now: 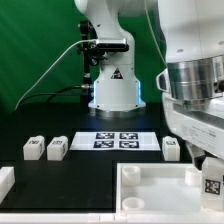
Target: Assemble one leg
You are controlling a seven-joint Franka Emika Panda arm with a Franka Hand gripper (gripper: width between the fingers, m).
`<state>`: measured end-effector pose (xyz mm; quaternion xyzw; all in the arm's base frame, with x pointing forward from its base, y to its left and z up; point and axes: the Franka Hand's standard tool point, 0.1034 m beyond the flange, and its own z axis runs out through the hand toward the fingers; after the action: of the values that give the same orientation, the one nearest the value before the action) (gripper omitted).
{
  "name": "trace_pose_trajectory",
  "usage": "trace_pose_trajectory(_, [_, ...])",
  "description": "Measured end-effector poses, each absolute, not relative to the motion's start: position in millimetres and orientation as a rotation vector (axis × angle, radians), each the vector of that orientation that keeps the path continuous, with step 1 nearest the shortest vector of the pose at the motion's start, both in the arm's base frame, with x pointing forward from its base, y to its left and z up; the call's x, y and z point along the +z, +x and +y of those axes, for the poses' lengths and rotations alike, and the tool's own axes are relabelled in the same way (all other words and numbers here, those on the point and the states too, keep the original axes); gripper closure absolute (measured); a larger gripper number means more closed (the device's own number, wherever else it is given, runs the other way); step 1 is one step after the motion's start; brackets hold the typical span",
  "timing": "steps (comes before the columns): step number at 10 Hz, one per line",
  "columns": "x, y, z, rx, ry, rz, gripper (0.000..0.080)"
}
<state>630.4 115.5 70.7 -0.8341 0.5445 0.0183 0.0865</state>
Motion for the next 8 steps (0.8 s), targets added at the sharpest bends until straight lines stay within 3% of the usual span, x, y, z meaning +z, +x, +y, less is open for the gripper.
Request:
trace_pose_trajectory(4, [72.4, 641.0, 116.2, -0.052, -2.882, 0.916, 0.0150])
trace_pose_trajectory(6, [71.2, 640.0, 113.5, -0.047, -2.862, 0.984, 0.0159])
trace_pose_trajectory(7, [71.1, 640.0, 113.5, -0.045, -2.852, 1.011, 0.0346])
trace_pose_trajectory(8, [70.9, 639.6, 113.4, -0.036, -2.808, 1.123, 0.0346])
